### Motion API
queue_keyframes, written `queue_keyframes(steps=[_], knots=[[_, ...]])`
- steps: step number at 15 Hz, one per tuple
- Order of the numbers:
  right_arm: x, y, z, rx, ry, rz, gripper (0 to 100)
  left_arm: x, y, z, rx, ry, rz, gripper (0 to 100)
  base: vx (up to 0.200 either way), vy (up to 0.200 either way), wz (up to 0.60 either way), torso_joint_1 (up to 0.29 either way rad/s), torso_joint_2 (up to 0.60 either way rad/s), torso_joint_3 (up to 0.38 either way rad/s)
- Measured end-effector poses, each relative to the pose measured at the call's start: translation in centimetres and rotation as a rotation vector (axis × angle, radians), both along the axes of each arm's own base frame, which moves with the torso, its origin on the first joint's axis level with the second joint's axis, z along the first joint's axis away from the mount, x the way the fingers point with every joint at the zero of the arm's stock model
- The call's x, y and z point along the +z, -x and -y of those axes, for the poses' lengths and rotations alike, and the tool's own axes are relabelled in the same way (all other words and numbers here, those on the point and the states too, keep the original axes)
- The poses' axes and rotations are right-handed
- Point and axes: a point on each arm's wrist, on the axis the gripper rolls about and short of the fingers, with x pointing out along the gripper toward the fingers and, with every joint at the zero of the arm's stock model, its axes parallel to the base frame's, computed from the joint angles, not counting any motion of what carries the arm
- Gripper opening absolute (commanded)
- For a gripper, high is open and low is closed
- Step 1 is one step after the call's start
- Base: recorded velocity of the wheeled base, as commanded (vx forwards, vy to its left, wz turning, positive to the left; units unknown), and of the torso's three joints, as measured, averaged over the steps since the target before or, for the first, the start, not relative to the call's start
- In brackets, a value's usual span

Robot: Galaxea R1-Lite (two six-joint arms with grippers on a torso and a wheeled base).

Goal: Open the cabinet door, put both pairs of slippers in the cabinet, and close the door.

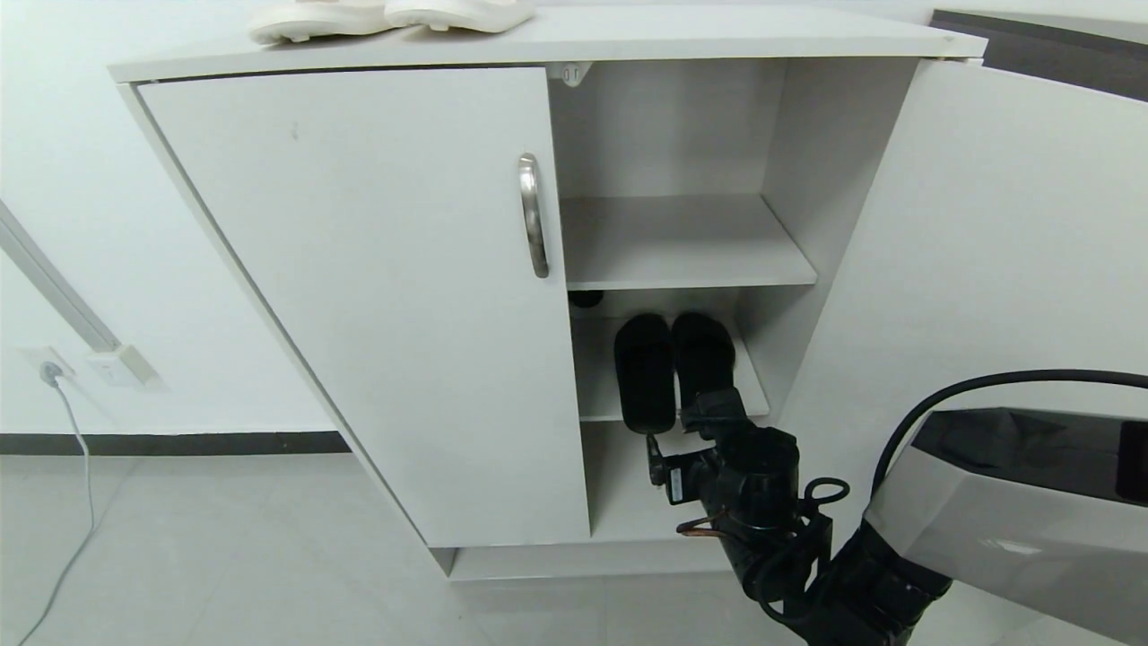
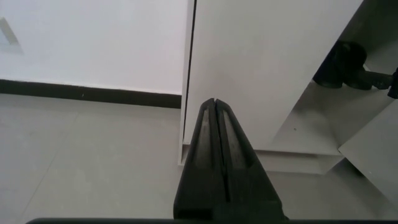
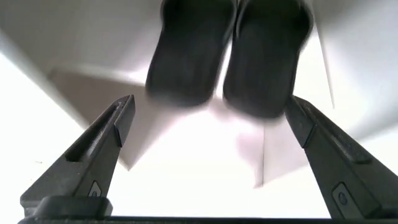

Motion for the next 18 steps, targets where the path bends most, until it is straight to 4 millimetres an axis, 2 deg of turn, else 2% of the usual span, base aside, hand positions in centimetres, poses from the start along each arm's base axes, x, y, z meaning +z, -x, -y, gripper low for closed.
queue_keyframes(steps=[14,18], knots=[[-0.46,0.36,0.32,0.001,0.010,-0.003,100,0.01,0.00,-0.01,0.005,0.009,0.002,0,0.000,0.000,0.00,0.000,0.00,0.000],[-0.49,0.39,0.28,0.003,0.011,-0.004,100,0.04,0.01,-0.01,0.002,0.009,0.003,0,0.000,0.000,0.00,0.004,0.00,0.163]])
